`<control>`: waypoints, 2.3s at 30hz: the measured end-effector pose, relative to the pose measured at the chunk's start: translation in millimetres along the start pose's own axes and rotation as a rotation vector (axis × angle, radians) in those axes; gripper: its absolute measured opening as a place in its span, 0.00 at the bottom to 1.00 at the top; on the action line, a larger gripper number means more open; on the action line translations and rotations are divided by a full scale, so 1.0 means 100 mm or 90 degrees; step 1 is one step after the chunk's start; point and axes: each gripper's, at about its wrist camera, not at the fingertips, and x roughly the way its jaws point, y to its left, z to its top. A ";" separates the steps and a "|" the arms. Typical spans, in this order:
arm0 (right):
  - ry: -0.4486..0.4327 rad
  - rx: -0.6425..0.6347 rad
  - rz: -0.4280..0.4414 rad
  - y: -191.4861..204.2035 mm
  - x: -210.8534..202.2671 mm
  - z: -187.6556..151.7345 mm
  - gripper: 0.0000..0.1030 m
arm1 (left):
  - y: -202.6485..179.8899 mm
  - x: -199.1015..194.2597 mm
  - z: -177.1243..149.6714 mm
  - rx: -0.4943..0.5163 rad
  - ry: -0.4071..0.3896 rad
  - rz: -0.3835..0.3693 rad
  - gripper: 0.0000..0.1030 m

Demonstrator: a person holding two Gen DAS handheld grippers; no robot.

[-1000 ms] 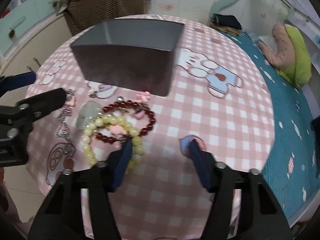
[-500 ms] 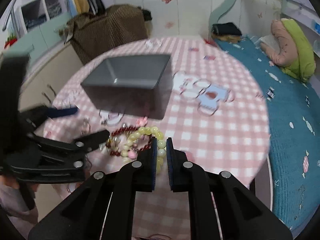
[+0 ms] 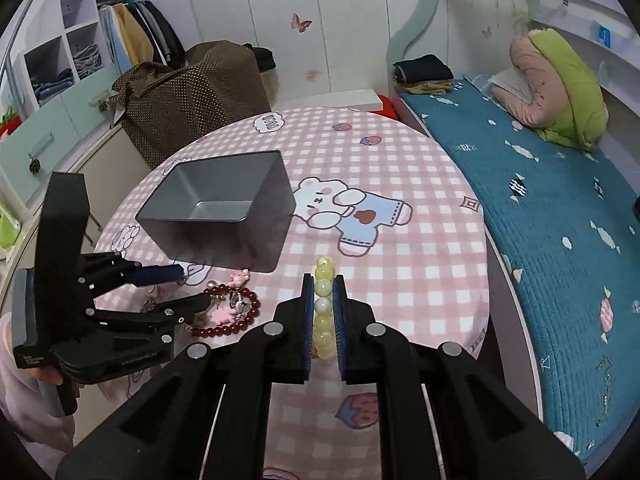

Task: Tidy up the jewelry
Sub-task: 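Grasp the red bead bracelet with the left gripper while the right gripper carries the yellow bracelet, then lower both bracelets into the grey tin box and open both grippers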

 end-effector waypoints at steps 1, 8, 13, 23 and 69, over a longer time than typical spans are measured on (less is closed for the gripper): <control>0.001 0.003 0.002 -0.01 0.01 0.00 0.09 | 0.00 0.01 0.00 0.000 0.003 -0.006 0.35; 0.005 0.009 0.009 -0.05 0.05 -0.02 0.09 | 0.00 0.03 -0.01 -0.005 0.020 -0.045 0.10; 0.001 0.010 0.015 -0.04 0.03 -0.01 0.09 | 0.05 -0.02 0.01 -0.034 0.009 -0.056 0.07; -0.010 0.000 0.021 0.06 -0.05 0.00 0.09 | 0.09 -0.54 0.09 -0.070 -0.074 -0.121 0.07; -0.031 -0.086 0.079 0.74 0.34 0.82 0.09 | 0.82 -0.76 0.47 -0.200 -0.169 -0.064 0.07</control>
